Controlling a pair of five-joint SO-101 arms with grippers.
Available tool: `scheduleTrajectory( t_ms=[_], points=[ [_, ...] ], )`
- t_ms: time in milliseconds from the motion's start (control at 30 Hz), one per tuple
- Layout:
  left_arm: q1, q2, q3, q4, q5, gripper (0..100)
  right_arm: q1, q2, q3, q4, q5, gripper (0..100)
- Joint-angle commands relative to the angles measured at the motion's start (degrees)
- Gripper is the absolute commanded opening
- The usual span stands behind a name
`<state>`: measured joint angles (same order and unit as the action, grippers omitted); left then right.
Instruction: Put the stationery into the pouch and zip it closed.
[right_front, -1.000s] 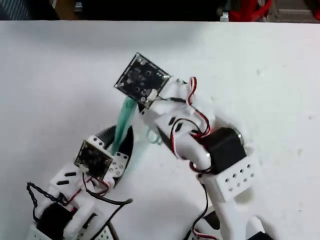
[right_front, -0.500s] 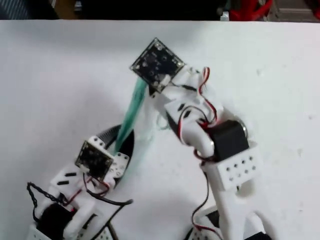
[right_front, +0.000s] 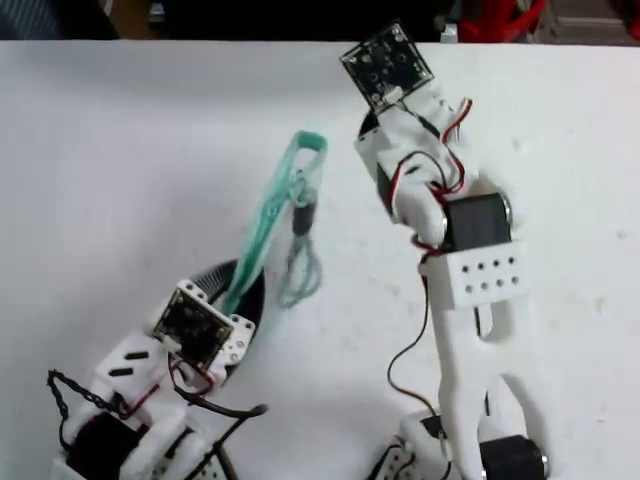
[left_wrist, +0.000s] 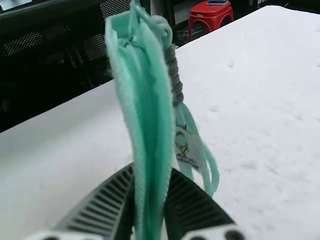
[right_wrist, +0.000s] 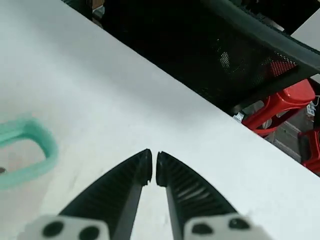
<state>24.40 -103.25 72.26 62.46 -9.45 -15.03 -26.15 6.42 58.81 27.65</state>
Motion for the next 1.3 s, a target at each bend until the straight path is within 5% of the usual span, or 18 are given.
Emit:
scheduleTrajectory(
  t_ms=[0,133,333,700,900,1033,1267],
  points=[
    [1.01,0.66,-0.97,0.00,-0.18,2,-2.59,-9.01,-0.79,7.60,2.37,2.2],
    [1.19,0.66,-0.97,0.00,-0.18,2,-11.91,-19.82,-0.53,15.08,11.96,10.2],
    [1.19,0.66,-0.97,0.09,-0.35,2,-21.49,-20.00,-0.44,21.67,13.89,29.9],
    [1.19,0.66,-0.97,0.35,-0.35,2,-22.90,-7.96,-0.88,20.26,26.73,28.6],
    [1.19,0.66,-0.88,0.35,-0.35,2,-24.31,-4.88,-4.92,20.70,30.77,18.7],
    [0.84,0.66,-0.88,0.00,-0.18,2,-24.57,-5.41,-6.95,23.78,30.59,1.5],
    [0.75,0.66,-1.76,-0.88,0.00,11,-24.66,-10.07,-8.09,27.65,30.33,1.9]
  ],
)
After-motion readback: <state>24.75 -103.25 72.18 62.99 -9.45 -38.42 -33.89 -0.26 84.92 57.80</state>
